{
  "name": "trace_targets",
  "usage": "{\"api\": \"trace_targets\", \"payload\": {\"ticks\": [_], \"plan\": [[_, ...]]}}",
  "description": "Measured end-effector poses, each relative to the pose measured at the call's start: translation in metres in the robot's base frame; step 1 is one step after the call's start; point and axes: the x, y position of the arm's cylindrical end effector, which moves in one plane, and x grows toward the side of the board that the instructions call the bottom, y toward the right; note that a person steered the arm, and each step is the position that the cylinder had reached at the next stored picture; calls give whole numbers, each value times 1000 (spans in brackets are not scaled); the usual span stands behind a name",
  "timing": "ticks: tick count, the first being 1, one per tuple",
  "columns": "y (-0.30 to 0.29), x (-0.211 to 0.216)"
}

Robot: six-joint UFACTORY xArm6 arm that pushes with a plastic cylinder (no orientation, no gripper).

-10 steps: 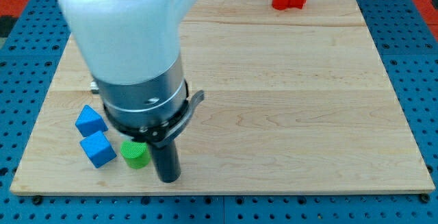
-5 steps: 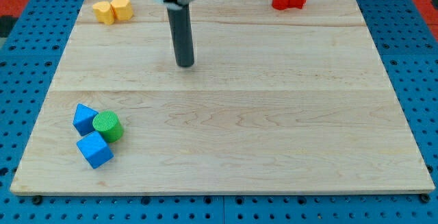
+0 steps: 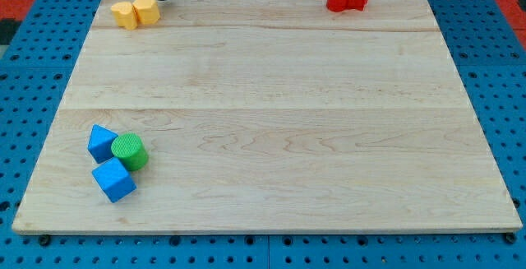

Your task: Push the yellow hexagon towards the top of the blue triangle

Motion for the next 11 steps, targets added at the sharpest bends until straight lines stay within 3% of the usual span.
{"api": "trace_targets", "payload": {"ticks": [1,2,11], "plan": [[-29,0],[8,3],[-11,68]]}}
